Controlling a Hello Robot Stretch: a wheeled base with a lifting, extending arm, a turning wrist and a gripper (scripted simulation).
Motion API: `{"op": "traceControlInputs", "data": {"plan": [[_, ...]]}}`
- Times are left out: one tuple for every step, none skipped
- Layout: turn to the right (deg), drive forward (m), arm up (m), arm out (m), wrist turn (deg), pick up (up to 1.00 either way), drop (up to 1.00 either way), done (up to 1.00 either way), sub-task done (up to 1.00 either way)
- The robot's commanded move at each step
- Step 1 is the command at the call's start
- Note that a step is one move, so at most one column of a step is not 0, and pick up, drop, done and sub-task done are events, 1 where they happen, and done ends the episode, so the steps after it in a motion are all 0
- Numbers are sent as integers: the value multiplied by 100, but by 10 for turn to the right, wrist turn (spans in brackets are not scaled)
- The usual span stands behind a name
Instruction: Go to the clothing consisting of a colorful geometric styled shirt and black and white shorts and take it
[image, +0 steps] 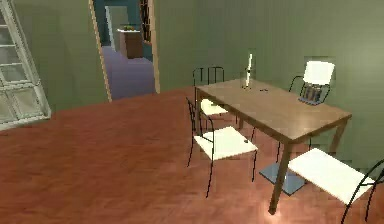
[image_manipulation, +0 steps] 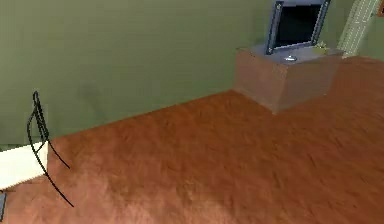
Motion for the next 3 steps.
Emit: {"op": "traceControlInputs", "data": {"plan": [[-150,0,0,0,0,0,0,0,0],[0,100,0,0,0,0,0,0,0],[-30,0,0,0,0,0,0,0,0]]}}
